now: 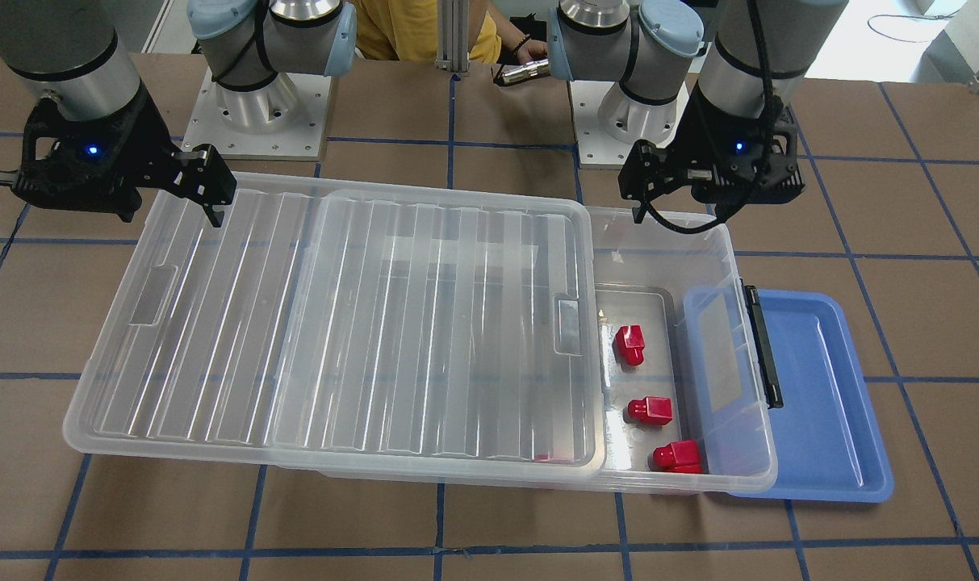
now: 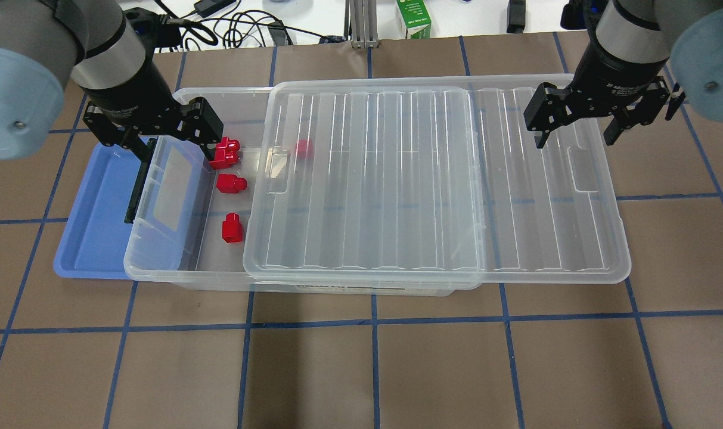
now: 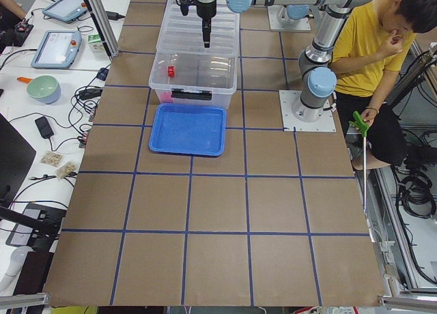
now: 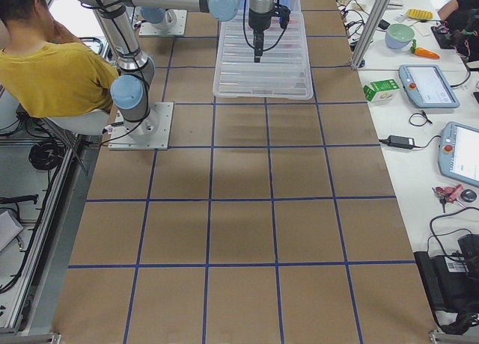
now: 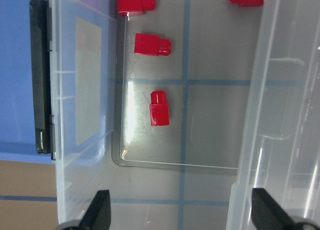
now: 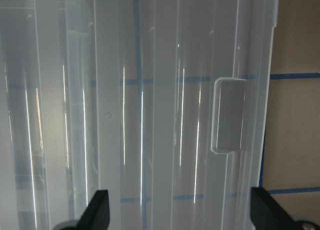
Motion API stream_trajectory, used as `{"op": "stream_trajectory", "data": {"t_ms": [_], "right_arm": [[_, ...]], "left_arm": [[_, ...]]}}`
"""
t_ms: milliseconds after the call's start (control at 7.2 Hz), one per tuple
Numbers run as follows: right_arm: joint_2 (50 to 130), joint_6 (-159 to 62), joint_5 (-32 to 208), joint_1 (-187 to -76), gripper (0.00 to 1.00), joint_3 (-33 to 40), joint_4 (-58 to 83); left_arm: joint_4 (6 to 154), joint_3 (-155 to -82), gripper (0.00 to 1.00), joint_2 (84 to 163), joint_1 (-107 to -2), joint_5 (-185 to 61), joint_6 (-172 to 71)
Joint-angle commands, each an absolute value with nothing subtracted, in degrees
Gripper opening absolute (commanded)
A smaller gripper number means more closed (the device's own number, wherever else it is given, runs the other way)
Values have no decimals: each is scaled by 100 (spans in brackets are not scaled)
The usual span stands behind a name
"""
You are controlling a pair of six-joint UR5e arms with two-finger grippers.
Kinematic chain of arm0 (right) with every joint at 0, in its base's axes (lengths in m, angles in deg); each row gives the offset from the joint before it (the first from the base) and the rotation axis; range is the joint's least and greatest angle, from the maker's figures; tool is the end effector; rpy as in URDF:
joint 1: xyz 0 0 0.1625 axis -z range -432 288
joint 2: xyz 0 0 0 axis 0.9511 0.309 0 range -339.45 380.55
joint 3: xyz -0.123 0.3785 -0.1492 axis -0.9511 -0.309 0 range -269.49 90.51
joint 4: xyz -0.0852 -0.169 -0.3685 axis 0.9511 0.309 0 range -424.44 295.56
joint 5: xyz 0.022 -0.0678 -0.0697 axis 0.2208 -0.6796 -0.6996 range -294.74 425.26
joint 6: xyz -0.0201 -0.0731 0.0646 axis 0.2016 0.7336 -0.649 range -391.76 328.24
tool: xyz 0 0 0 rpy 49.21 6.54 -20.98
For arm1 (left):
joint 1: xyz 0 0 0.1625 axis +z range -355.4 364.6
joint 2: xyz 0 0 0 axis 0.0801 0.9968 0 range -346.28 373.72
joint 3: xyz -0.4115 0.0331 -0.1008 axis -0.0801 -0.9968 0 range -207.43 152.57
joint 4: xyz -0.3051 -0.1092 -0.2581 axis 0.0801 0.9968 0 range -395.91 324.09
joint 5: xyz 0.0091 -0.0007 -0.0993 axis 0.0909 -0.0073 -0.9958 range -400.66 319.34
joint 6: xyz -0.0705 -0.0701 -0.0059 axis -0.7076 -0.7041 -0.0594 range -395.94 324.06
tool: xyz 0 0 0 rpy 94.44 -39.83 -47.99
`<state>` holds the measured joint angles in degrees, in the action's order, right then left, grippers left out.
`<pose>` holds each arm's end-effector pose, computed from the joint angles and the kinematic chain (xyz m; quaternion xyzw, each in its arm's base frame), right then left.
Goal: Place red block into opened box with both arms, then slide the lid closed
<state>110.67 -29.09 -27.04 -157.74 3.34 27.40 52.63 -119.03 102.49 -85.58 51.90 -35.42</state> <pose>0.0926 -0.4974 0.4679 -0.0138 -0.9997 -0.0089 0.0196 -0.1302 -0.4843 0.4872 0.0059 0.9997 -0.0094 0.0224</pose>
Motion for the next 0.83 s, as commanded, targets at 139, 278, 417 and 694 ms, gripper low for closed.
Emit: {"op": "stream_trajectory", "data": {"t_ms": [139,278,417,694], "right_arm": [[10923,-2850,-2711,-15446,100,411,2767],[10810,-2798,-2685,-15087,100,411,2776],[10713,-2310,-2685,-14762,100,376,2776],[10538,-1394,-2685,-14251,100,420,3152]], "left_arm": [[5276,-11500,100,10318,-8523,5172,-3471],[5294,-11488,100,10380,-8549,5189,-3471],[5294,-11488,100,10355,-8567,5171,-3471],[5233,-11584,100,10293,-8584,5189,-3453]]}}
